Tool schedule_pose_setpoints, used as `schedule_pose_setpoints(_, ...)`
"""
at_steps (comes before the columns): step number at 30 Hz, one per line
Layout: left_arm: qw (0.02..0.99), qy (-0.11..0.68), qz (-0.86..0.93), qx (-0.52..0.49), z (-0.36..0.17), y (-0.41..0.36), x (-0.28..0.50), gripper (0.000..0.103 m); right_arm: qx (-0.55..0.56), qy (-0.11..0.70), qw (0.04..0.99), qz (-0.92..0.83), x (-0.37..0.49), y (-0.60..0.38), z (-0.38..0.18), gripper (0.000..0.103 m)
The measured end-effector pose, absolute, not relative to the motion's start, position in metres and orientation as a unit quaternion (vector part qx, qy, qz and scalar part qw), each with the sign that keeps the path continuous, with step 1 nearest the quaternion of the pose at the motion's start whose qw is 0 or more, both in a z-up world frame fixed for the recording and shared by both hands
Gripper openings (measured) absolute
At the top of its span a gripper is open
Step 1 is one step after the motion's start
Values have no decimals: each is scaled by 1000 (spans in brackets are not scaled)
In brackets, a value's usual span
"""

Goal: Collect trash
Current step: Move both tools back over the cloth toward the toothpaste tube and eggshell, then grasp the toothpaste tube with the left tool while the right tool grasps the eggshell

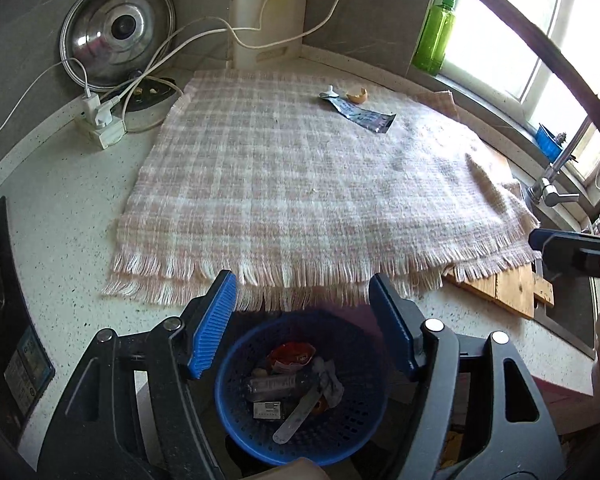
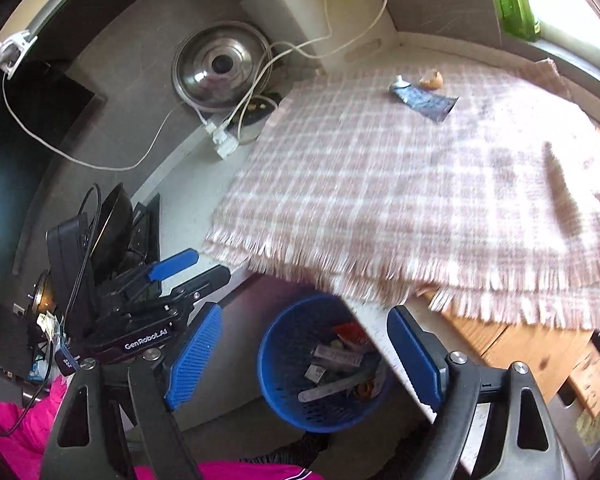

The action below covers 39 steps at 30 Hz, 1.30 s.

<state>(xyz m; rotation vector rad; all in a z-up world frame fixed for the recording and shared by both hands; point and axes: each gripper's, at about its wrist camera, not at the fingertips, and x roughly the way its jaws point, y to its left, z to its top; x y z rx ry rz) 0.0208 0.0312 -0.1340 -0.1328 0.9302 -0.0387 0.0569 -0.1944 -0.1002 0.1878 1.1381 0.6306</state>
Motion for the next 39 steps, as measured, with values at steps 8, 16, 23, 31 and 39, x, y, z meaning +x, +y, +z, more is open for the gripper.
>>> schedule_pose_setpoints(8,895,440,-6,-73,-131,5,68,70,101,504,814,271,127,-246,-93,87)
schedule_pose_setpoints(16,897,426,11,-120,-120,-16,122,70,107,497,814,280,205,-281,-95,87)
schedule_pose_setpoints(23,886,431,-10,-168,-122,-28,184,64,135,502,807,280,277,-292,-101,85)
schedule_pose_setpoints(31,870,449,-30,-203,-148,-19,261,63,181,531,778,283,343,-280,-130,72)
schedule_pose_setpoints(39,842,479,-62,-239,-194,3,341,54,210,569,744,280,395,-258,-171,52)
